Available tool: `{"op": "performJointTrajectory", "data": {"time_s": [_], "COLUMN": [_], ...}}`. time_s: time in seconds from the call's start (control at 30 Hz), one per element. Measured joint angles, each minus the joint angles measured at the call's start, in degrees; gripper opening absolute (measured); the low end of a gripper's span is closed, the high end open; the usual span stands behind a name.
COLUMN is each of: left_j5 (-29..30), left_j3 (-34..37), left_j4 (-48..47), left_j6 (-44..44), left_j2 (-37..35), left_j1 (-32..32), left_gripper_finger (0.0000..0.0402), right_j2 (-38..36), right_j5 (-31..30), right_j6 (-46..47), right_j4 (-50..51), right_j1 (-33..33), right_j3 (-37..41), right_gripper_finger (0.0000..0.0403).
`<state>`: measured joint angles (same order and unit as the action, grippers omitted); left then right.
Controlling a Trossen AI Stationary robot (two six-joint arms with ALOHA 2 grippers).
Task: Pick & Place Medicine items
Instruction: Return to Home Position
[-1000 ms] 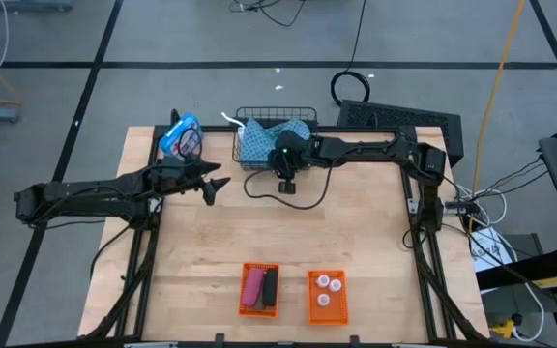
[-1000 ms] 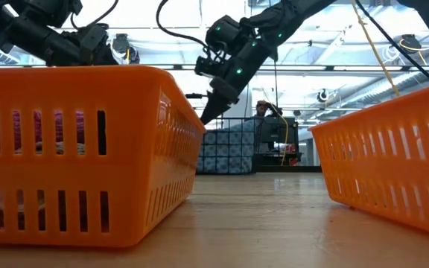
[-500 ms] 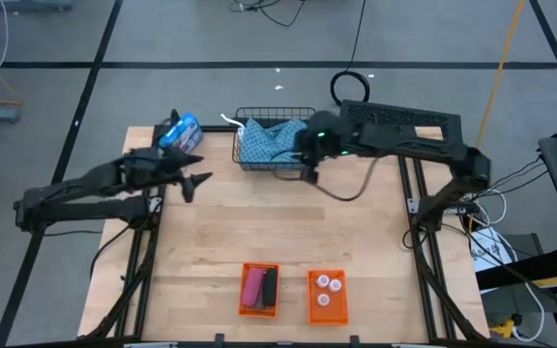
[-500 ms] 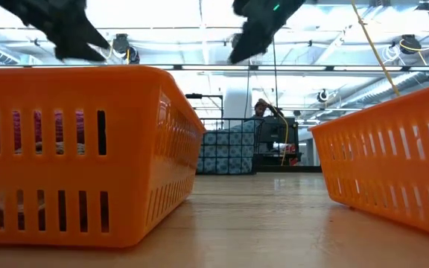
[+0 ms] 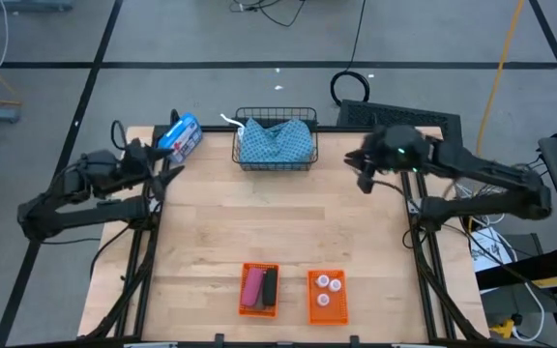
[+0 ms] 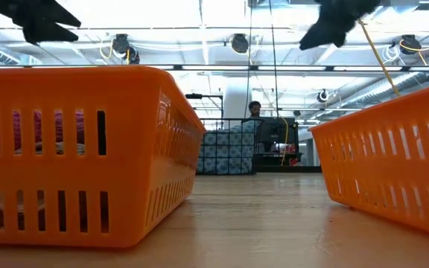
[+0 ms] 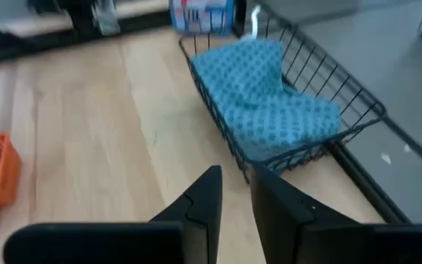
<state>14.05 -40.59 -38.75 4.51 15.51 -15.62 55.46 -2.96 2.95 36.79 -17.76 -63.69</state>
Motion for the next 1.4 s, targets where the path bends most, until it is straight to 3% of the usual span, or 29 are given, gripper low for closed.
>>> {"op": "performJointTrajectory", "data": {"time_s": [0.2, 0.33, 0.6, 0.87, 1.1, 1.23, 1.4], "left_j5": [-4.9, -7.7, -9.6, -9.6, -9.8, -11.4, -11.5], "left_j3": [9.8, 16.9, 24.8, 26.6, 31.0, 34.1, 35.5], "left_j4": [14.3, 22.2, 22.3, 23.2, 29.9, 35.1, 34.9], "left_j6": [0.3, 2.1, 5.3, 5.7, 6.2, 6.1, 6.1], "left_j2": [-4.0, -5.5, -14.2, -15.2, -15.2, -15.2, -15.2], "left_j1": [0.0, 0.0, 0.0, 0.3, 0.3, 0.3, 0.3], "left_gripper_finger": [0.0301, 0.0301, 0.0301, 0.0301, 0.0301, 0.0301, 0.0301], "right_j2": [-13.7, -18.7, -27.8, -39.8, -42.9, -43.1, -43.1], "right_j5": [0.0, -0.2, -0.3, -8.8, -9.1, -9.1, -9.0], "right_j6": [2.6, 3.4, 4.1, 4.4, 3.7, 3.7, 3.7], "right_j4": [-17.0, -23.8, -26.8, -37.5, -45.9, -46.8, -47.1], "right_j1": [-0.1, -0.2, 0.4, 1.0, 1.0, 1.0, 1.0], "right_j3": [17.2, 24.0, 31.0, 42.6, 50.9, 53.0, 54.6], "right_gripper_finger": [0.0066, 0.0066, 0.0066, 0.0066, 0.0066, 0.0066, 0.0066]}}
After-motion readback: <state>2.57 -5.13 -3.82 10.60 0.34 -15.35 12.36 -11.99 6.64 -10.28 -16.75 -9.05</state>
